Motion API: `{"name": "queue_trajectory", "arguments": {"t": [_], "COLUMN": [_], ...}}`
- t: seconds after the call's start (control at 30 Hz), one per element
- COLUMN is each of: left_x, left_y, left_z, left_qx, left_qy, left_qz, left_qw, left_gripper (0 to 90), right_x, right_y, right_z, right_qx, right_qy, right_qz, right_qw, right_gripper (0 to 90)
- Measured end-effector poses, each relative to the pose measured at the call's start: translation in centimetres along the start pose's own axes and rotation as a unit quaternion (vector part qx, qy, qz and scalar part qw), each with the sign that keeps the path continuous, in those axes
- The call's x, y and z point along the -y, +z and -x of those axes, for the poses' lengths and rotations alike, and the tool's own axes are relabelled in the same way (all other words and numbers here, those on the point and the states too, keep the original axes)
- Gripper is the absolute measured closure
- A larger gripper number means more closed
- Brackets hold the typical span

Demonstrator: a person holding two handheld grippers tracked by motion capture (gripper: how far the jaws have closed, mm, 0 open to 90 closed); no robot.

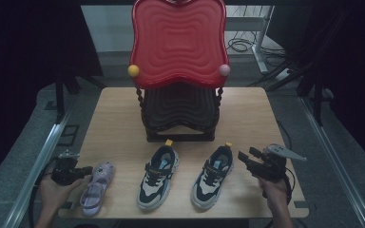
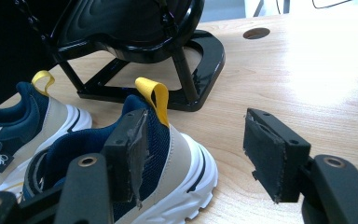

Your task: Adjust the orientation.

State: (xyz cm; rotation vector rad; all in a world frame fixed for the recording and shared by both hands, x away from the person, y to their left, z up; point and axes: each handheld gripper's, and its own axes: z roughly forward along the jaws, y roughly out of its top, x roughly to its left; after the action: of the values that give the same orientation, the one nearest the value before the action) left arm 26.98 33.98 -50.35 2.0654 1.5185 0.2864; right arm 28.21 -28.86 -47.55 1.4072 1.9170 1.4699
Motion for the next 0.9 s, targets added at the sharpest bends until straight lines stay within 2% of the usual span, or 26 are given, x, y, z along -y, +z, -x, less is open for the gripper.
{"name": "queue_trajectory", "arguments": {"t": [0.23,0.73,0.8,0.83,0.87,0.9], "left_x": [-1.3,-2.4,-2.5,-2.5,-2.5,-2.7], "left_y": [0.6,1.2,1.0,0.5,0.5,-0.2], "left_z": [0.5,1.1,1.4,1.6,1.6,1.9], "left_qx": [-0.003,0.003,-0.007,-0.014,-0.014,-0.016], "left_qy": [0.018,0.029,0.037,0.04,0.04,0.035], "left_qz": [-0.007,-0.004,0.007,0.024,0.024,0.046], "left_qw": [0.9998,0.9996,0.9993,0.9988,0.9988,0.9982], "left_gripper": [90.0,88.3,86.7,85.7,83.8,78.2], "right_x": [0.1,0.2,0.1,0.1,0.1,0.1], "right_y": [0.2,0.2,0.1,0.1,0.1,0.2], "right_z": [0.0,0.0,0.0,0.0,0.0,-0.1], "right_qx": [0.0,0.001,0.002,0.001,0.001,-0.002], "right_qy": [-0.002,0.001,-0.001,-0.001,-0.001,0.0], "right_qz": [0.0,-0.003,-0.002,0.0,0.0,-0.001], "right_qw": [1.0,1.0,1.0,1.0,1.0,1.0], "right_gripper": [40.4,40.4,40.4,40.5,40.5,40.4]}}
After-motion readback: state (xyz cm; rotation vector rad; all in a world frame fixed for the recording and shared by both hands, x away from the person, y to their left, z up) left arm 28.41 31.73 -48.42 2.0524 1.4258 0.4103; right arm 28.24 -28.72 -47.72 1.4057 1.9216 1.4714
